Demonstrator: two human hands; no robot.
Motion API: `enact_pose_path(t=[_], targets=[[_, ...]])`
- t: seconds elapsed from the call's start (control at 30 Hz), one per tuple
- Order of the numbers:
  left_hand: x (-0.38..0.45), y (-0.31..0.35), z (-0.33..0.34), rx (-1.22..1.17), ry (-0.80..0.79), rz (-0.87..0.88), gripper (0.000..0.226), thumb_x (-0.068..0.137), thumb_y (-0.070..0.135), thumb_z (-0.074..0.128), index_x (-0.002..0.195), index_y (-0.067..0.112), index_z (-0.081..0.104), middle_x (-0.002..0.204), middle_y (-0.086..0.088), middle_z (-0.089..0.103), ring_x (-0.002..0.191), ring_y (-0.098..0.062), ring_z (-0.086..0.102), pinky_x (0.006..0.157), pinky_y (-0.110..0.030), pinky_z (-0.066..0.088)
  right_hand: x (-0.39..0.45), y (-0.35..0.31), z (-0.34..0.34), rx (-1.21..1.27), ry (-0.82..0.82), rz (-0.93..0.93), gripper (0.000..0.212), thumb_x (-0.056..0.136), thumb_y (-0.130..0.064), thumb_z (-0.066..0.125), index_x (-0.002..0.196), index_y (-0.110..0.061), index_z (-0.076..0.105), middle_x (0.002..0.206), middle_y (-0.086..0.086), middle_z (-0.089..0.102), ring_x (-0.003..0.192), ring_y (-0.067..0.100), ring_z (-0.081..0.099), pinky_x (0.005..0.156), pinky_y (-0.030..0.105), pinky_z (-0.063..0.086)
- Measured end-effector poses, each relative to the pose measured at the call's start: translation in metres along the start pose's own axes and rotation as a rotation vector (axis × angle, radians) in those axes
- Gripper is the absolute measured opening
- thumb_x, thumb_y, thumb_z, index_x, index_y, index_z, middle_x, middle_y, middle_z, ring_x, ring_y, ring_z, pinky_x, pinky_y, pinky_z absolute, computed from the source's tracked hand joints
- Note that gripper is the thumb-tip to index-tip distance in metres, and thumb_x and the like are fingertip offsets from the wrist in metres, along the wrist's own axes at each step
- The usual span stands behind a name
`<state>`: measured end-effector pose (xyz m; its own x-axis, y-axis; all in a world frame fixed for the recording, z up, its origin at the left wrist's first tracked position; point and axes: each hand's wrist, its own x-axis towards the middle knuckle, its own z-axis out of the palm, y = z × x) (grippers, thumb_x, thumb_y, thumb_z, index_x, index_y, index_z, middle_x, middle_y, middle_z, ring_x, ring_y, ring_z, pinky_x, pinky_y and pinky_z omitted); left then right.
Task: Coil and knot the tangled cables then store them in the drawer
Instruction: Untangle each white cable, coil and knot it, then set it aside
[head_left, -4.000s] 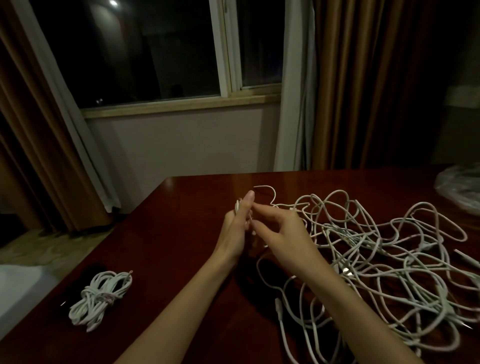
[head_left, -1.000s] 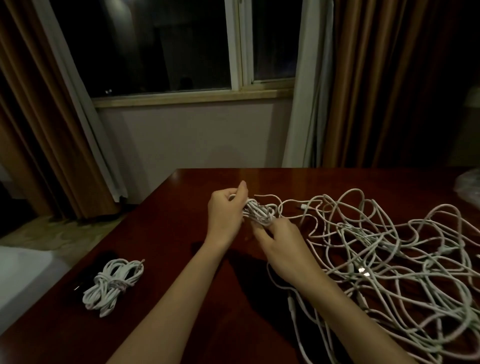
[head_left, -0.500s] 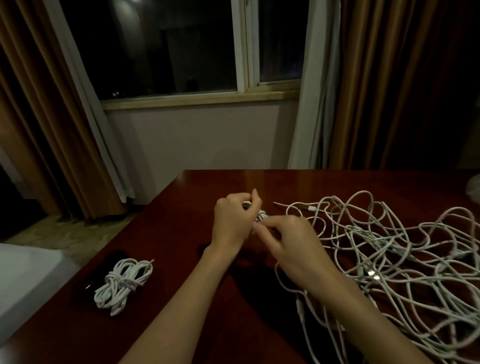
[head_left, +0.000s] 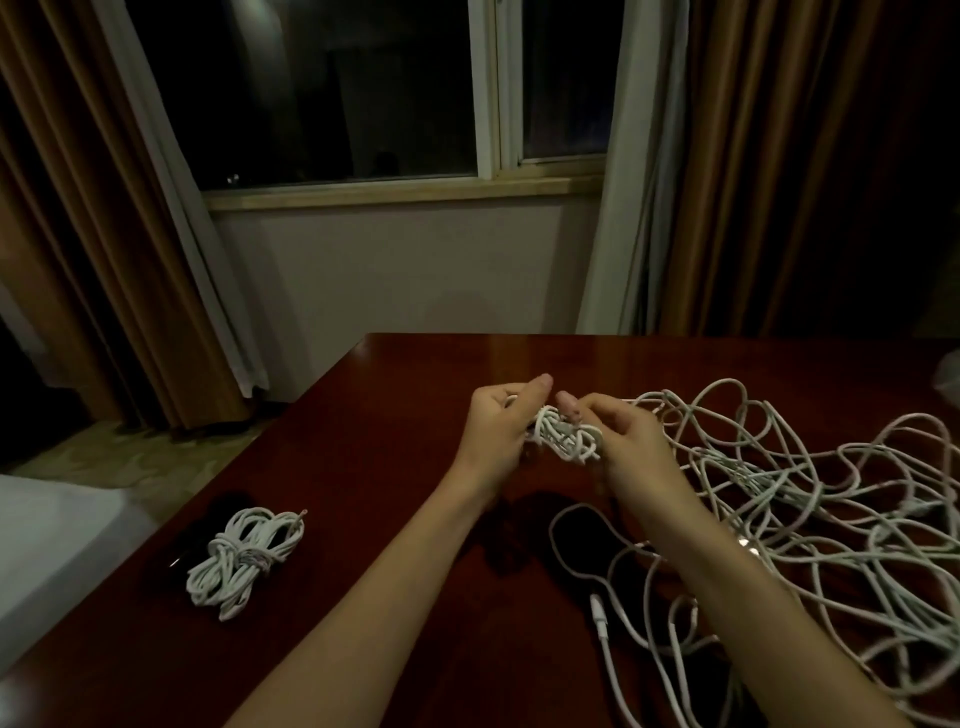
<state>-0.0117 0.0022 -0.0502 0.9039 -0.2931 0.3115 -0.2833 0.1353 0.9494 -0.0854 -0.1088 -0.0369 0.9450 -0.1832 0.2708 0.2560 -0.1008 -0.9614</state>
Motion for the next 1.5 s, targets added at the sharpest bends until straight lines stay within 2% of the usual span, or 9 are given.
enact_pose_path(t=[0.1, 0.2, 0.47, 0.7, 0.87, 0.97, 1.2, 1.4, 1.5], targets=[[0.0, 0.004, 0.004, -0.085, 0.122, -0.062, 0.043, 0.098, 0.018, 0.053, 0.056, 0.007, 0.049, 0.045, 0.0, 0.05, 0.037, -0.007, 0.044, 0.04, -0.017, 0.034, -0.001, 0.013, 0.01, -0.23, 0.052, -0.091, 0.024, 0.098, -0.019, 0.051, 0.082, -0.019, 0.069, 0.075, -0.007, 0.069, 0.066, 0.003, 0.061, 0.062, 0.019, 0.047], [-0.001, 0.002, 0.004, -0.045, 0.2, -0.058, 0.049, 0.098, 0.015, 0.051, 0.051, 0.01, 0.042, 0.04, 0.003, 0.043, 0.033, -0.006, 0.037, 0.037, -0.016, 0.03, -0.004, 0.022, 0.019, -0.525, 0.009, -0.076, 0.026, 0.101, -0.022, 0.043, 0.091, -0.013, 0.067, 0.071, -0.003, 0.062, 0.059, 0.011, 0.054, 0.055, 0.024, 0.04], [0.002, -0.009, -0.011, 0.388, 0.288, 0.236, 0.053, 0.095, 0.013, 0.056, 0.044, 0.009, 0.041, 0.041, -0.001, 0.038, 0.042, -0.011, 0.033, 0.046, -0.029, 0.026, -0.018, 0.011, 0.031, -0.721, -0.213, -0.159, 0.043, 0.102, -0.027, 0.04, 0.059, -0.022, 0.043, 0.056, -0.006, 0.045, 0.051, 0.009, 0.043, 0.051, 0.023, 0.031], [0.003, -0.019, -0.02, 0.567, 0.118, 0.323, 0.048, 0.095, 0.018, 0.056, 0.047, 0.022, 0.052, 0.042, 0.008, 0.048, 0.04, -0.008, 0.044, 0.045, -0.023, 0.032, -0.01, 0.001, 0.01, -0.631, -0.069, -0.276, 0.034, 0.097, -0.032, 0.053, 0.064, -0.031, 0.059, 0.054, -0.005, 0.057, 0.053, 0.009, 0.055, 0.052, 0.022, 0.043], [0.003, -0.014, -0.012, 0.402, -0.037, 0.258, 0.049, 0.09, 0.028, 0.056, 0.059, -0.009, 0.057, 0.049, -0.02, 0.051, 0.049, -0.016, 0.044, 0.049, -0.03, 0.032, 0.0, 0.0, -0.009, -0.395, 0.056, -0.224, 0.023, 0.088, -0.033, 0.066, 0.073, -0.016, 0.07, 0.063, -0.005, 0.065, 0.059, 0.002, 0.06, 0.055, 0.012, 0.043], [0.002, -0.007, -0.004, 0.21, -0.058, 0.19, 0.055, 0.083, 0.031, 0.054, 0.061, -0.019, 0.054, 0.052, -0.024, 0.051, 0.053, -0.02, 0.044, 0.059, -0.018, 0.042, 0.004, 0.004, -0.013, -0.212, 0.072, -0.138, 0.027, 0.086, -0.033, 0.068, 0.07, -0.011, 0.066, 0.057, -0.003, 0.059, 0.054, 0.003, 0.054, 0.053, 0.012, 0.04], [0.0, -0.002, 0.003, -0.063, 0.172, -0.04, 0.048, 0.098, 0.016, 0.051, 0.051, 0.008, 0.048, 0.046, -0.003, 0.048, 0.039, -0.013, 0.042, 0.043, -0.022, 0.033, -0.003, 0.016, 0.007, -0.284, -0.01, -0.077, 0.023, 0.098, -0.024, 0.051, 0.082, -0.02, 0.067, 0.065, -0.005, 0.061, 0.057, 0.007, 0.053, 0.055, 0.022, 0.04], [-0.001, 0.002, 0.004, 0.016, 0.26, -0.009, 0.052, 0.097, 0.013, 0.051, 0.047, 0.013, 0.039, 0.04, 0.006, 0.041, 0.037, -0.005, 0.036, 0.043, -0.02, 0.034, -0.007, 0.023, 0.021, -0.542, -0.119, -0.006, 0.033, 0.102, -0.024, 0.038, 0.071, -0.018, 0.049, 0.062, -0.002, 0.049, 0.054, 0.014, 0.045, 0.057, 0.032, 0.035], [0.0, 0.0, -0.003, 0.186, 0.287, 0.108, 0.054, 0.097, 0.012, 0.052, 0.045, 0.017, 0.037, 0.041, 0.006, 0.038, 0.039, -0.009, 0.033, 0.046, -0.027, 0.029, -0.014, 0.02, 0.029, -0.537, -0.221, -0.07, 0.034, 0.103, -0.022, 0.038, 0.075, -0.016, 0.057, 0.066, -0.003, 0.054, 0.061, 0.014, 0.053, 0.061, 0.029, 0.039]])
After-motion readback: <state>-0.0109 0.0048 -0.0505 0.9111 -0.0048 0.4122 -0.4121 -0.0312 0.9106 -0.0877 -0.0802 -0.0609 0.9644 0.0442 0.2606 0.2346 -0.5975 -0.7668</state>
